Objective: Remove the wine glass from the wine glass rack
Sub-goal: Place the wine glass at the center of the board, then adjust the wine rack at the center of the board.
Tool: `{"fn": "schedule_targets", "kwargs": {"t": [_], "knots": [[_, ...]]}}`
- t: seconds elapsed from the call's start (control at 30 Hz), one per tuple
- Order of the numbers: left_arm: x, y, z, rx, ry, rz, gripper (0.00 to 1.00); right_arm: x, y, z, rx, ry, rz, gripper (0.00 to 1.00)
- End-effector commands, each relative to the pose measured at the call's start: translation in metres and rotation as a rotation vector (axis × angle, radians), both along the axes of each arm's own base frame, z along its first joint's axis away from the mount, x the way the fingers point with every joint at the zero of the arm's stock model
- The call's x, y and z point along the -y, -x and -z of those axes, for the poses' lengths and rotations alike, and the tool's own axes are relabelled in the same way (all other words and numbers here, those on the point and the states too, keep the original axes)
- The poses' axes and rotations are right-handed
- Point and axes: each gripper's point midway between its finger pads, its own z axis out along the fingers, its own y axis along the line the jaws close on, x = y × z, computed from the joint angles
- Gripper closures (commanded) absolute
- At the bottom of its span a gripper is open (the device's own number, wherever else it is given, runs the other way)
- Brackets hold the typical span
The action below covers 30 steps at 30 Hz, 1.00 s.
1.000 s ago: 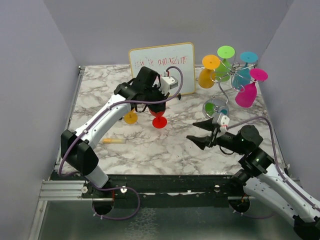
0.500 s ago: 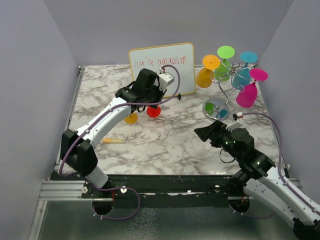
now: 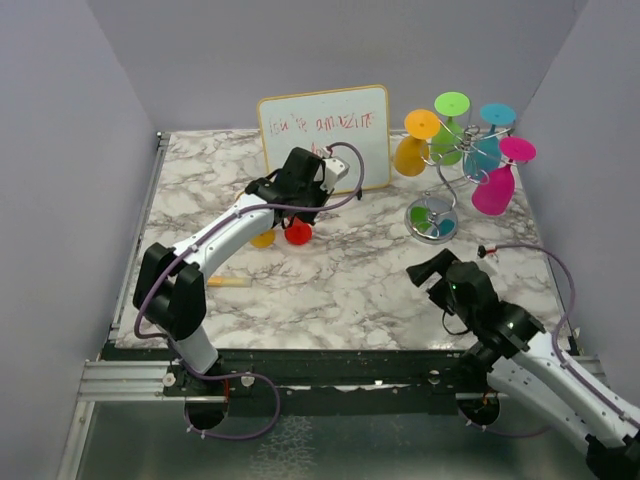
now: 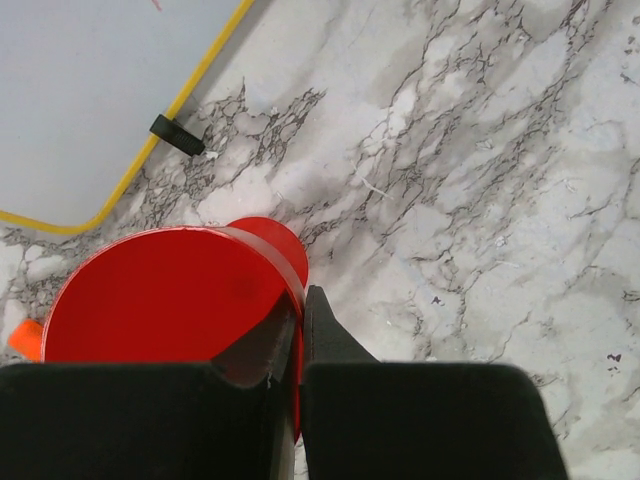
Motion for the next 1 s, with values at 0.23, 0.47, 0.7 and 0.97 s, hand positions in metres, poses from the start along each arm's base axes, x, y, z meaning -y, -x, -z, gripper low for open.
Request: {"fn": "schedule_targets", "kwargs": {"t": [0.23,0.47,0.7,0.97], "knots": [[-0.023,-0.018,0.016,-0.042,-0.042,-0.087,1.00,0.010,-0.048,0.046,-0.182,-0.089,0.002,0.08],[-0.020,-0.015,0.019,-0.060,-0.035,-0.064,0.74,0.037,-0.075,0.055,-0.168,-0.166,0.036,0.09],[-0.018,-0.018,0.002,-0.031,-0.006,-0.074,0.30,0.050,-0.105,0.055,-0.100,-0.270,0.134,0.22],[-0.013,-0.017,-0.034,0.023,0.055,-0.061,0.01,0.075,-0.134,0.058,-0.034,-0.316,0.199,0.34]]}}
